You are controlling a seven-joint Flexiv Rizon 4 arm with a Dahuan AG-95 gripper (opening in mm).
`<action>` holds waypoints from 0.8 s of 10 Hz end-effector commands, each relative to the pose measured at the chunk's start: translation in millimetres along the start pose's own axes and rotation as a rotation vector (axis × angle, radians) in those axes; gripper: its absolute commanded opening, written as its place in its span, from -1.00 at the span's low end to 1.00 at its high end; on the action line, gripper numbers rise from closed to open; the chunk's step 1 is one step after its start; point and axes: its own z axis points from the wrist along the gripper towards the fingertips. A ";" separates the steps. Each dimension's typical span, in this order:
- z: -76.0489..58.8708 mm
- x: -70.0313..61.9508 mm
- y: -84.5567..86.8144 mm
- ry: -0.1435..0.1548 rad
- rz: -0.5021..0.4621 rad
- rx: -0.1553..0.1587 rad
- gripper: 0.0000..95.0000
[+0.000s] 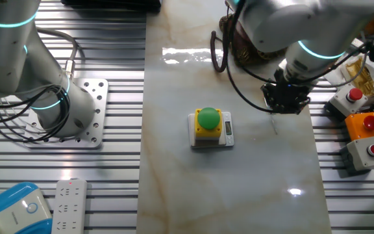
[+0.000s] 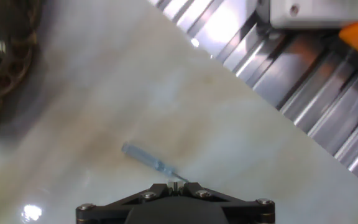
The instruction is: Dial a number on an old rotary phone
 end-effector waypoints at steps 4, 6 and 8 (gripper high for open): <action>0.3 0.3 1.0 0.057 -0.236 0.055 -0.20; 0.3 0.3 1.0 0.045 -0.313 0.077 -0.20; 0.3 0.3 1.0 0.038 -0.366 0.076 -0.60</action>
